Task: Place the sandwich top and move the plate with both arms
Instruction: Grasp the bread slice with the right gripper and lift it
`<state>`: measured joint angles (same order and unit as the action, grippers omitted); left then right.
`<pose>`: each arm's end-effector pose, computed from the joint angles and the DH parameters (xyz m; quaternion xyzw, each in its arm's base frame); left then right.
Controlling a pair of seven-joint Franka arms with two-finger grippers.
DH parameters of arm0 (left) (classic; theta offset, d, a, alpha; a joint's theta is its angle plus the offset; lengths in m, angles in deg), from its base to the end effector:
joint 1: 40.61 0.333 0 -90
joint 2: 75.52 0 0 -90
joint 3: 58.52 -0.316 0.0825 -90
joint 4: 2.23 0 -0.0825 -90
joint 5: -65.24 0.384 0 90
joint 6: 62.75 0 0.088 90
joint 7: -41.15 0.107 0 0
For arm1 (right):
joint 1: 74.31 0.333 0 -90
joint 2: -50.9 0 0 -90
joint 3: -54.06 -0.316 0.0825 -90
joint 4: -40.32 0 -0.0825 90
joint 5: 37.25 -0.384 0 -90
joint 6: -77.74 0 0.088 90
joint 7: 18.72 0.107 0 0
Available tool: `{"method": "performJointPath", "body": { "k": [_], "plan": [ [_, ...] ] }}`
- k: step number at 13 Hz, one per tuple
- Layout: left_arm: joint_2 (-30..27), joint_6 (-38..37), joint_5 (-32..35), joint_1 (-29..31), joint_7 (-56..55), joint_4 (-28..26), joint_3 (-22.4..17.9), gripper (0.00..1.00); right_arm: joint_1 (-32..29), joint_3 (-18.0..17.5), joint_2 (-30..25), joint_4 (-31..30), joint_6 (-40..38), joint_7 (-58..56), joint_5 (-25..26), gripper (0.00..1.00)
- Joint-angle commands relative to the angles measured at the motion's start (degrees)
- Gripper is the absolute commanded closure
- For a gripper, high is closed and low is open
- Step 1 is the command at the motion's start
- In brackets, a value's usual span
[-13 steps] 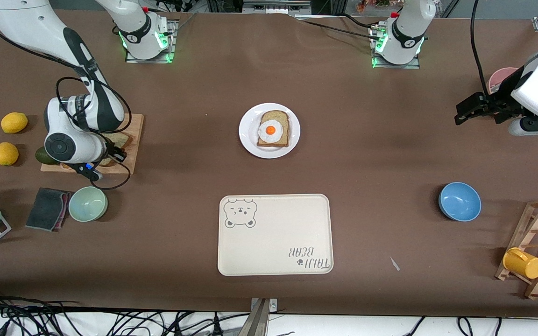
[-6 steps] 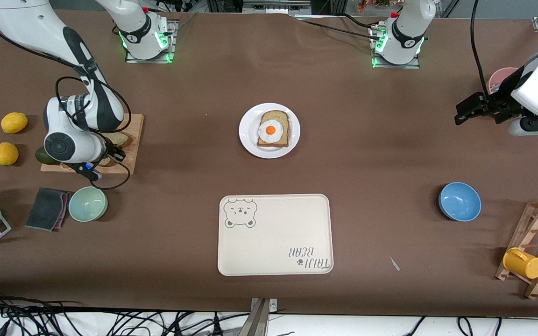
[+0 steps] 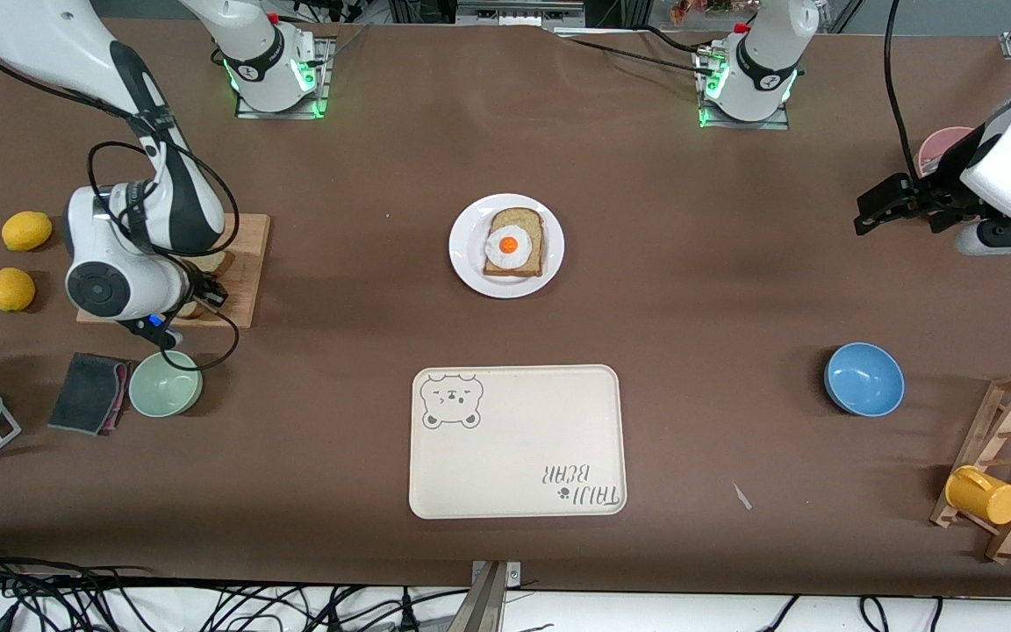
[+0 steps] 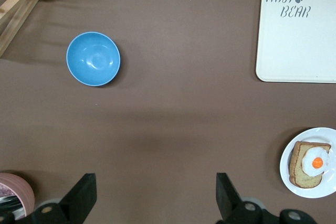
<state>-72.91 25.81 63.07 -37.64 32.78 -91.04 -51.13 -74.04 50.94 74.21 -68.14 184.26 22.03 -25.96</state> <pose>0.5633 -0.0460 0.6069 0.9989 0.0344 -0.0270 0.0190 0.5770 0.0179 0.2631 0.9363 -0.2658 -0.1728 0.1510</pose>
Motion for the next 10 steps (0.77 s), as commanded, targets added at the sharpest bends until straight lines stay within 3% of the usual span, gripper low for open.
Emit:
{"method": "performJointPath", "body": {
  "k": [1, 3, 7, 10],
  "plan": [
    [0.3, -1.2, 1.8, -0.1, -0.3, 1.5, 0.3, 0.0, 3.9, -0.3, 0.1, 7.3, -8.3, 1.7, 0.6, 1.0],
    [0.3, -1.2, 1.8, -0.1, -0.4, 1.5, 0.4, 0.0, 6.7, -0.3, 0.1, 10.4, -10.1, 3.5, -0.5, 1.0],
    [0.3, -1.2, 1.8, -0.1, -0.4, 1.5, 0.4, 0.0, 20.3, -0.6, 0.0, 16.5, -15.5, 4.9, -1.3, 1.0],
    [0.3, -1.2, 1.8, -0.1, -0.4, 1.5, 0.3, 0.0, 25.3, -1.1, 0.6, 19.9, -14.6, 5.1, -9.5, 1.0]
  ]
}}
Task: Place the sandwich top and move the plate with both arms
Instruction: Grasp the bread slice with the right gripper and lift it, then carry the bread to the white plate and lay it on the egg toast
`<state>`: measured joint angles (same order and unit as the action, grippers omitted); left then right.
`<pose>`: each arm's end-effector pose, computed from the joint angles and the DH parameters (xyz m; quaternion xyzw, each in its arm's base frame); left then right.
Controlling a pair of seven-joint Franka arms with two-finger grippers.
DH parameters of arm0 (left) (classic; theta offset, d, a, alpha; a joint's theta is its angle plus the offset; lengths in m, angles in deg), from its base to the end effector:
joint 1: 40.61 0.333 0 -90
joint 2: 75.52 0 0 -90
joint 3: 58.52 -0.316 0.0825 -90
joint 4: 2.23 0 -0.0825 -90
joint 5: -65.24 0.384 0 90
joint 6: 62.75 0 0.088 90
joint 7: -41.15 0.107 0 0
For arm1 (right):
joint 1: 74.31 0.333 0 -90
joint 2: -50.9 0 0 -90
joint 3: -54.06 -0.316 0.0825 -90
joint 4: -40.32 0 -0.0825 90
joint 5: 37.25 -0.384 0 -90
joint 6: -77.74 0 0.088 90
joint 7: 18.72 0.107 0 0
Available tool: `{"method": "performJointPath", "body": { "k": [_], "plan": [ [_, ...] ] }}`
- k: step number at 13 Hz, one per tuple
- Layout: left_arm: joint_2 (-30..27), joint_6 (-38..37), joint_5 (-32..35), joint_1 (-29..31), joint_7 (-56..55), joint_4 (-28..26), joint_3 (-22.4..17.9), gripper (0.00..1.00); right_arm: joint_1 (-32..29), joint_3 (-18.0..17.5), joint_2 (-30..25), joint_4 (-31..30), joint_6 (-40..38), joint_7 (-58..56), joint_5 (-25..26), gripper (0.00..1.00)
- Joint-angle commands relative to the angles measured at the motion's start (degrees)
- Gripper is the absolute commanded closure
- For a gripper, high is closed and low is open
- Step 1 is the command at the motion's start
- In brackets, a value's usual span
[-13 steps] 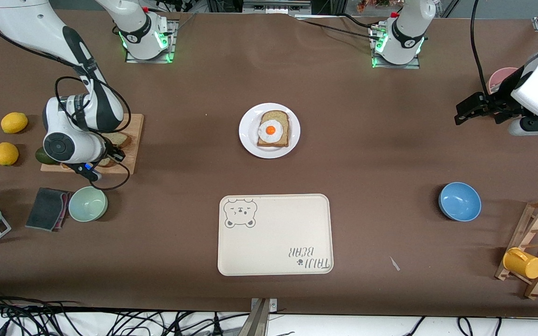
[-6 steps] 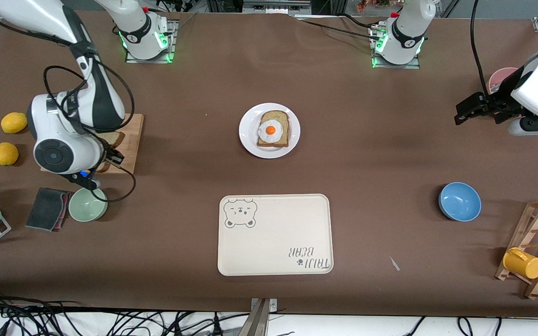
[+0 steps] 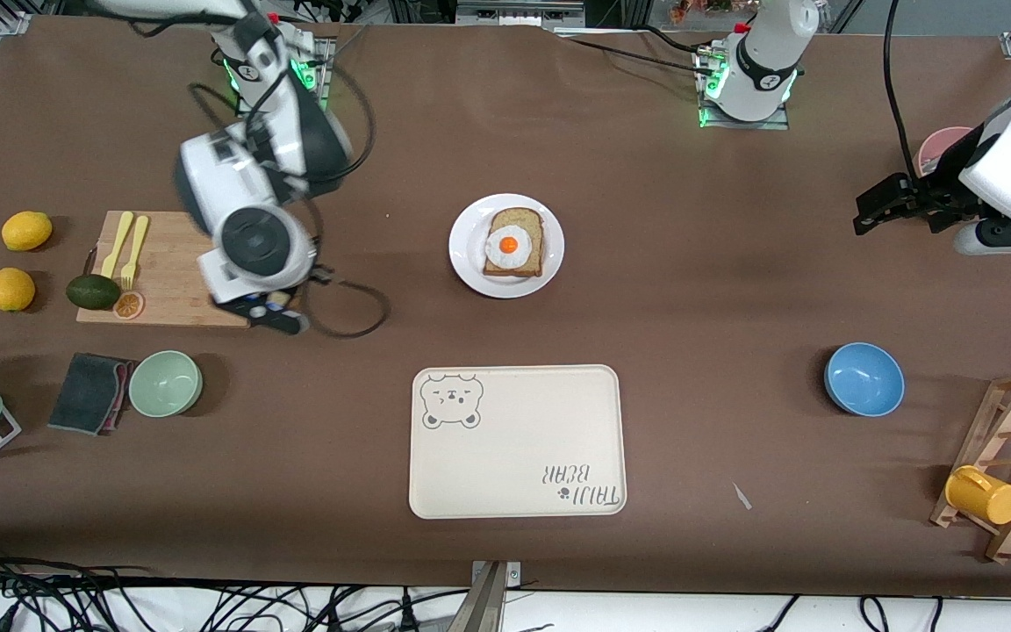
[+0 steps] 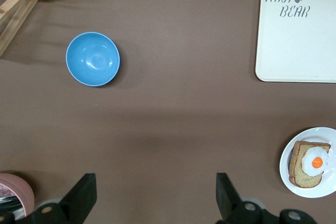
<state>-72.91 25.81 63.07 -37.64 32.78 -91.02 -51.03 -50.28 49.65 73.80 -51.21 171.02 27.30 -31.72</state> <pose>0.5632 -0.0470 0.6071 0.9989 0.0336 -0.0269 0.0190 0.5578 0.2851 0.3775 0.9728 -0.1390 -0.1263 0.1357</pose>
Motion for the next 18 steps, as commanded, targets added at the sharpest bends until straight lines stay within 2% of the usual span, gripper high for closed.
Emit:
{"method": "performJointPath", "body": {
  "k": [1, 3, 5, 7, 10, 12, 14, 18],
  "plan": [
    [0.3, -1.2, 1.8, -0.1, -0.3, 1.5, 0.3, 0.0, 4.0, -0.2, 1.2, 3.1, -0.8, 0.5, -3.8, 1.0],
    [0.3, -1.2, 1.8, -0.1, -0.4, 1.5, 0.3, 0.0, 7.9, -0.2, 1.7, 3.1, 0.7, 1.4, -4.0, 1.0],
    [0.3, -1.2, 1.8, -0.1, -0.4, 1.5, 0.3, 0.0, 10.3, -0.3, 4.2, 4.8, 5.9, 2.1, -4.1, 1.0],
    [0.3, -1.2, 1.8, -0.1, -0.4, 1.5, 0.3, 0.0, 13.2, -0.3, 9.6, 11.1, 6.5, 2.1, -4.1, 1.0],
    [0.3, -1.2, 1.8, -0.1, -0.4, 1.5, 0.3, 0.0, 17.5, -0.3, 15.9, 16.5, 7.4, 7.9, -4.3, 1.0],
    [0.3, -1.2, 1.8, -0.1, -0.3, 1.5, 0.3, 0.0, 19.4, -0.3, 18.9, 20.0, 8.2, 14.4, -7.3, 1.0],
    [0.3, -1.2, 1.8, -0.1, -0.3, 1.5, 0.3, 0.0, 20.9, -0.3, 19.5, 20.5, 8.6, 17.7, -10.3, 1.0],
    [0.3, -1.2, 1.8, -0.1, -0.4, 1.5, 0.3, 0.0, 24.8, -0.3, 20.6, 20.2, 8.8, 20.2, -10.2, 1.0]
  ]
}}
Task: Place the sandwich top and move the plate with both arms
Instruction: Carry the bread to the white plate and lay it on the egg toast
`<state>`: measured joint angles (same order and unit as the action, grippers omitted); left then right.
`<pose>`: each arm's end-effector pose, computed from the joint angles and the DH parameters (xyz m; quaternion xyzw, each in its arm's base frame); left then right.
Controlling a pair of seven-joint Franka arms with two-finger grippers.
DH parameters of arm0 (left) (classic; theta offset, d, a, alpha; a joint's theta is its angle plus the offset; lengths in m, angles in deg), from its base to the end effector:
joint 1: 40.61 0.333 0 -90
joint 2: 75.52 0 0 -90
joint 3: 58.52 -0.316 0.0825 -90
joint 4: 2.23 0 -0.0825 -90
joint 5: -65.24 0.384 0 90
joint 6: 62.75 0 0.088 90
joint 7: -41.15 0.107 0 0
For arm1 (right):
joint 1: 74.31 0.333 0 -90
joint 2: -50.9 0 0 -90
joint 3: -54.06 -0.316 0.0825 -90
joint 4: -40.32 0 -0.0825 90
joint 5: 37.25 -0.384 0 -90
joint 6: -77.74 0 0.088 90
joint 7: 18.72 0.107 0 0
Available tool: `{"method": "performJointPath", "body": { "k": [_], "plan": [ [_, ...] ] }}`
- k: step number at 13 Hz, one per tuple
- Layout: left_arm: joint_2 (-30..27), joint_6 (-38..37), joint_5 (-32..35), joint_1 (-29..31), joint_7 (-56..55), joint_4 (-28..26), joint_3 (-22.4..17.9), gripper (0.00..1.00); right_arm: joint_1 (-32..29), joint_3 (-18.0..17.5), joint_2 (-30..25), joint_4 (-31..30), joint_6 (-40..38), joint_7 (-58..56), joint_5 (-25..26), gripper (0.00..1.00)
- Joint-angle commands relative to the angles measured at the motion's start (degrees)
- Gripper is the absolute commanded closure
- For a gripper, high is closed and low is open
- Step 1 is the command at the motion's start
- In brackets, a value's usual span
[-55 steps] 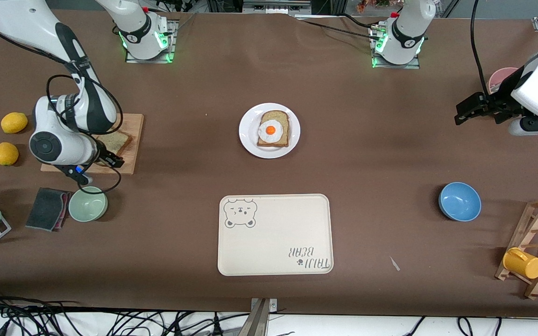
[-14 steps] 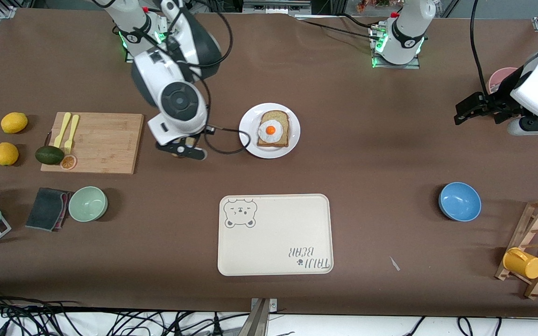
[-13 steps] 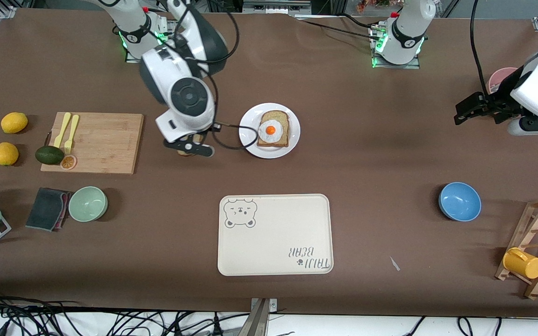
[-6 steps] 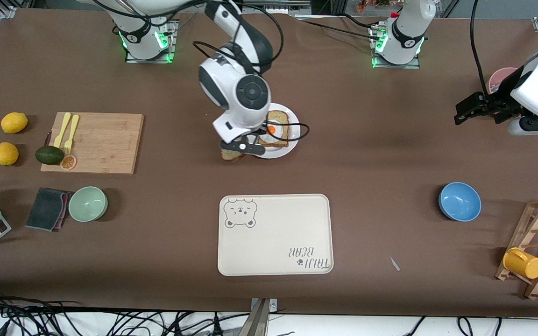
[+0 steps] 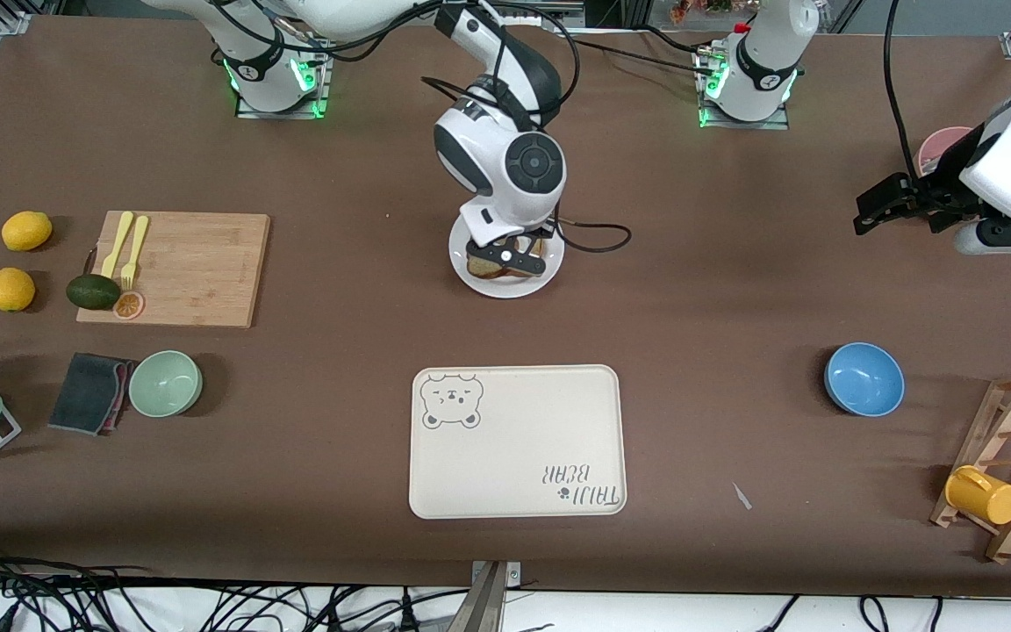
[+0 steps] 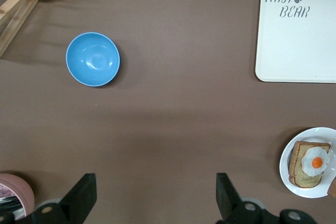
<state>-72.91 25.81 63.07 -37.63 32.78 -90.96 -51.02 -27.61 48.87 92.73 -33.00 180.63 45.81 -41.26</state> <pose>0.5633 -0.0470 0.6076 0.9989 0.0335 -0.0264 0.0191 0.4503 0.5597 0.3037 0.9840 -0.1287 -0.1101 0.0556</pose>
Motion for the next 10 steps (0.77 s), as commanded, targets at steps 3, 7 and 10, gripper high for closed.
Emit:
{"method": "performJointPath", "body": {
  "k": [3, 7, 10],
  "plan": [
    [0.3, -1.2, 1.8, -0.1, -0.4, 1.5, 0.3, 0.0, 2.5, 0.7, 3.6, 2.0, -0.2, 1.0, 0.2, 1.0],
    [0.3, -1.2, 1.8, -0.1, -0.4, 1.5, 0.3, 0.0, 2.5, 0.7, 4.0, 2.0, 0.0, -1.3, 3.2, 1.0],
    [0.3, -1.2, 1.8, -0.1, -0.4, 1.5, 0.3, 0.0, 2.7, 0.6, 4.9, 2.0, 1.6, -0.4, 3.6, 1.0]
  ]
}}
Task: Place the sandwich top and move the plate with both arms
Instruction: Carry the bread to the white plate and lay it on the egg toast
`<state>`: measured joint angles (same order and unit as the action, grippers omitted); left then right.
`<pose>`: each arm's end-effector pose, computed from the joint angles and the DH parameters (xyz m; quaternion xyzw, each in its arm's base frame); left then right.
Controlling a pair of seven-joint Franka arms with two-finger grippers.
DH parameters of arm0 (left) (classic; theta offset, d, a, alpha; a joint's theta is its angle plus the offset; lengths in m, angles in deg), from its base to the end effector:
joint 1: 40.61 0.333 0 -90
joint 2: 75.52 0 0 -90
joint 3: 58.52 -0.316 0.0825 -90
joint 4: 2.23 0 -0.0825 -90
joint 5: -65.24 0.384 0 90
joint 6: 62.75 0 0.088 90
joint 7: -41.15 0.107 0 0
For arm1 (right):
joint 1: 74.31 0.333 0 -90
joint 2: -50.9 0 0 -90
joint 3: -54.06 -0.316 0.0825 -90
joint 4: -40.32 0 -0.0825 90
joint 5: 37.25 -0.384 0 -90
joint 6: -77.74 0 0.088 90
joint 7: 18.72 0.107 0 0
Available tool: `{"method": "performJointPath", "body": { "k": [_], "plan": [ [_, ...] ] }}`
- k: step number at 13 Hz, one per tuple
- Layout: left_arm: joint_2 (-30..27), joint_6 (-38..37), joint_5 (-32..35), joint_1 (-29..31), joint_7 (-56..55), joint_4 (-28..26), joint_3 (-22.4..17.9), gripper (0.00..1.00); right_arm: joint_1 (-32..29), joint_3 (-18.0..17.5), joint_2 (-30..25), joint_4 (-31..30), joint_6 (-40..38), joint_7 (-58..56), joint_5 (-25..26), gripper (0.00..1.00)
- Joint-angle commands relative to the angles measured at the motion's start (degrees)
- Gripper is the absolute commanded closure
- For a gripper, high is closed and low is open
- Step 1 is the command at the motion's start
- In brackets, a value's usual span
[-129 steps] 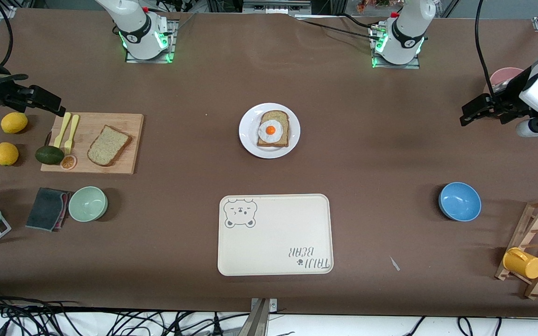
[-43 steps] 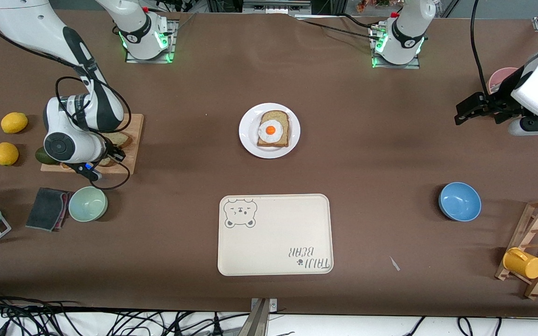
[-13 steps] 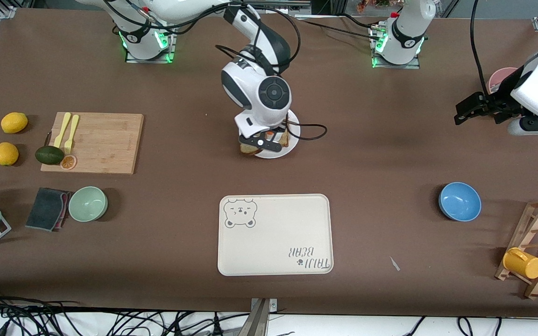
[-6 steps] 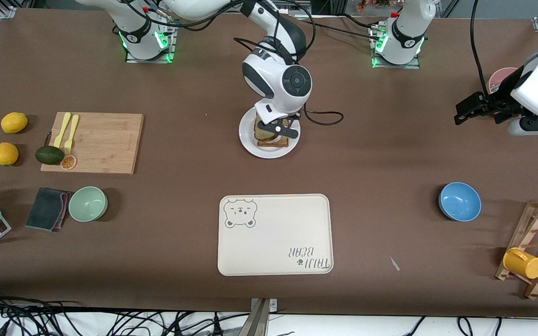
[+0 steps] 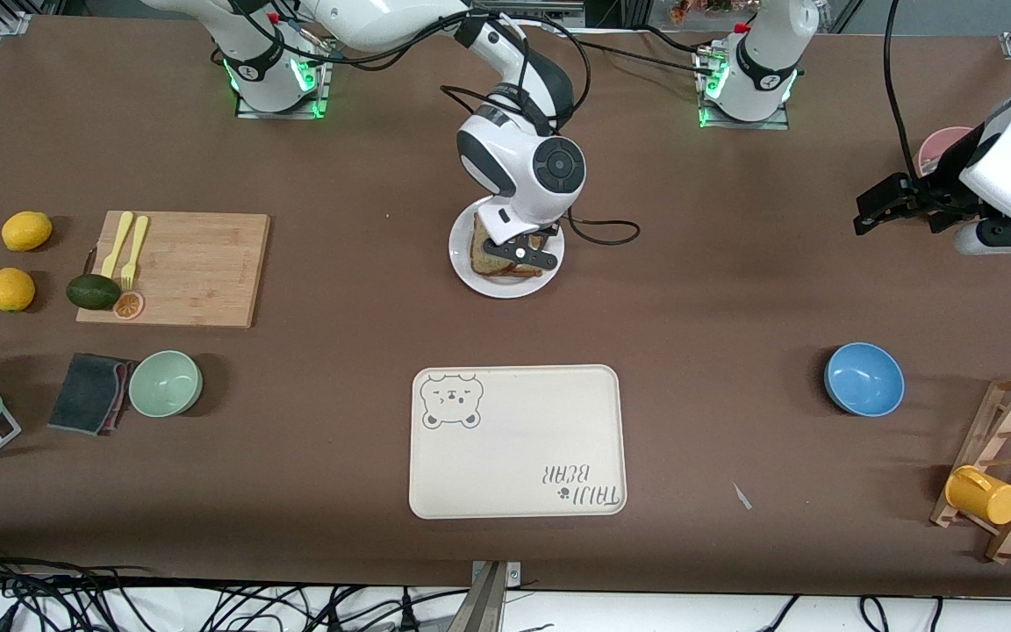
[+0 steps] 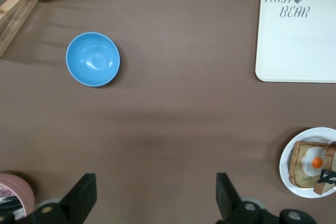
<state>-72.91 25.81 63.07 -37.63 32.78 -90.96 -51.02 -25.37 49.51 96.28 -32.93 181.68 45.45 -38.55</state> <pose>0.5633 -0.0470 0.6076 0.9989 0.0335 -0.0264 0.0191 0.4357 0.5702 0.2602 0.9856 -0.1044 -0.0998 0.0876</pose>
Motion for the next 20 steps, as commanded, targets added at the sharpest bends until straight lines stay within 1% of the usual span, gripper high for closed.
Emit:
{"method": "performJointPath", "body": {
  "k": [1, 4, 5, 6, 7, 8, 10, 12, 14, 16, 17, 18, 19, 20],
  "plan": [
    [0.3, -1.2, 1.8, -0.1, -0.4, 1.5, 0.3, 0.0, 0.6, 0.0, 1.5, 1.8, 1.5, 0.2, 0.6, 1.0],
    [0.3, -1.2, 1.8, -0.1, -0.4, 1.5, 0.3, 0.0, 0.5, 0.0, 1.6, 2.1, 1.9, 1.0, 0.5, 1.0],
    [0.3, -1.2, 1.9, -0.1, -0.4, 1.5, 0.3, 0.0, 0.4, 0.1, 1.5, 2.1, 2.1, 1.0, 0.5, 0.82],
    [0.3, -1.2, 1.8, -0.1, -0.4, 1.5, 0.3, 0.0, -0.1, 0.2, 1.2, 2.1, 2.1, 0.9, 0.6, 0.5],
    [0.3, -1.2, 1.8, -0.1, -0.4, 1.5, 0.2, 0.0, -0.3, 0.4, 0.9, 2.1, 1.8, 0.1, 0.6, 0.29],
    [0.3, -1.2, 1.8, -0.1, -0.4, 1.5, 0.2, 0.0, -0.8, 0.4, 0.7, 2.1, 1.5, -0.3, 0.8, 0.0],
    [0.3, -1.2, 1.9, -0.1, -0.4, 1.5, 0.3, 0.0, -3.6, 0.3, -3.0, 2.0, 0.5, -0.4, 0.0, 0.0],
    [0.3, -1.2, 1.9, -0.1, -0.4, 1.5, 0.3, 0.0, -5.4, 0.6, -6.8, 1.9, -4.1, -0.2, -1.0, 0.0],
    [0.3, -1.2, 1.8, -0.1, -0.4, 1.5, 0.3, 0.0, -7.5, 2.3, -9.9, 1.7, -6.8, -2.0, -1.1, 0.0],
    [0.3, -1.2, 1.9, -0.1, -0.4, 1.5, 0.3, 0.0, -10.7, 4.4, -12.9, 1.7, -8.7, -5.1, -1.4, 0.0],
    [0.3, -1.2, 1.8, -0.1, -0.4, 1.5, 0.3, 0.0, -13.1, 4.8, -14.7, 1.7, -9.3, -6.0, -2.5, 0.0],
    [0.3, -1.2, 1.8, -0.1, -0.4, 1.5, 0.3, 0.0, -15.3, 4.9, -16.1, 1.1, -10.8, -9.9, -2.6, 0.0],
    [0.3, -1.2, 1.9, -0.1, -0.4, 1.5, 0.3, 0.0, -16.3, 6.4, -17.3, 0.5, -11.6, -15.8, -2.1, 0.0],
    [0.3, -1.2, 1.9, -0.1, -0.4, 1.5, 0.3, 0.0, -16.3, 10.3, -17.9, -0.5, -11.7, -21.6, -2.4, 0.0]
  ]
}}
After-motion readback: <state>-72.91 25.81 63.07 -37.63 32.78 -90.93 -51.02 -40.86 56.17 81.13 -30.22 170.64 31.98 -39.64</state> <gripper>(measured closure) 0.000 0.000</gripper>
